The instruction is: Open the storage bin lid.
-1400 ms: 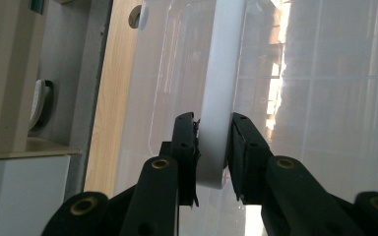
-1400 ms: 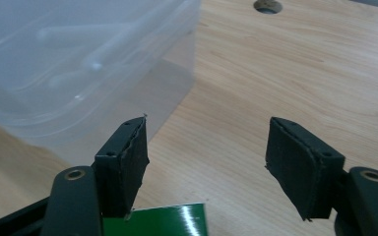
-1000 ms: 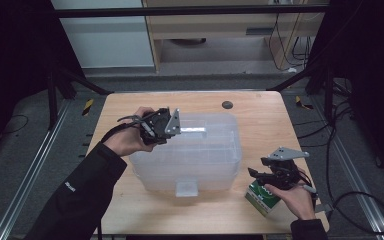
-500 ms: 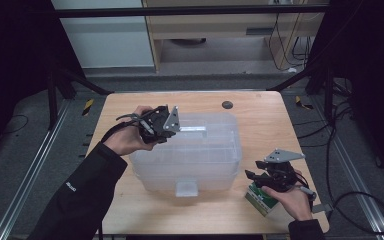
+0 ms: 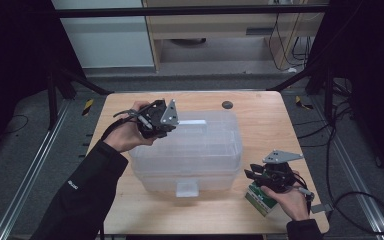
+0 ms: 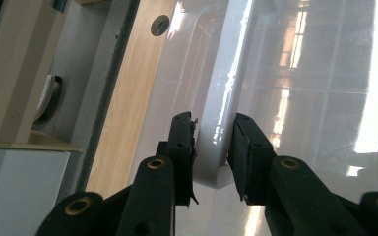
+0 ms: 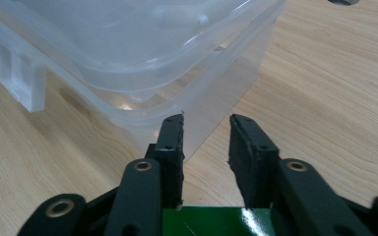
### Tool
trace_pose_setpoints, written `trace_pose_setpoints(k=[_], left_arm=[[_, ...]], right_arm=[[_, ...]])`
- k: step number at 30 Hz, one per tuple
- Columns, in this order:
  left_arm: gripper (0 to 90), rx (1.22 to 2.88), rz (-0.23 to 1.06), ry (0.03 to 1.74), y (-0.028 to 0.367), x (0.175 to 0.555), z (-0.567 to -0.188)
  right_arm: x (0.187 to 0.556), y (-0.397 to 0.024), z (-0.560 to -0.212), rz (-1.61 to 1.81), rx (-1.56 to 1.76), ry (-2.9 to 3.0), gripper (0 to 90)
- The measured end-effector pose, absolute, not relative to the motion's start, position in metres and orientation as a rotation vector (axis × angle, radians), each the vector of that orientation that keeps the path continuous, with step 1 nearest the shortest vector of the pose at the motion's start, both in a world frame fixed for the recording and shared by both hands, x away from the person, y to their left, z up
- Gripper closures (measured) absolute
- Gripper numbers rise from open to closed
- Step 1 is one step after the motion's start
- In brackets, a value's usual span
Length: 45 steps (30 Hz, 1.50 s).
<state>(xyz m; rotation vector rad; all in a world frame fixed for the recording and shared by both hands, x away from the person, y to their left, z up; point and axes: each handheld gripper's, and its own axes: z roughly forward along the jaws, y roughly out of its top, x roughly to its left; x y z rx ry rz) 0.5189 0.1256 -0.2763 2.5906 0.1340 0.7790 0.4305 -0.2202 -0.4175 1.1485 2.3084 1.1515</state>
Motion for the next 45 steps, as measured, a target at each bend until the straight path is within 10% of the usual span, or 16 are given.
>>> trace_pose_setpoints(k=[9,45], left_arm=[[70.8,2.568,0.812,0.162,0.126,0.525,-0.273],[57.3,2.485,0.886,0.258,0.127,0.540,-0.268]], right_arm=[[0.430,-0.222,-0.418,1.221,1.152,2.295,89.8],[0.437,-0.203,-0.401,1.458,1.124,2.186,89.9]])
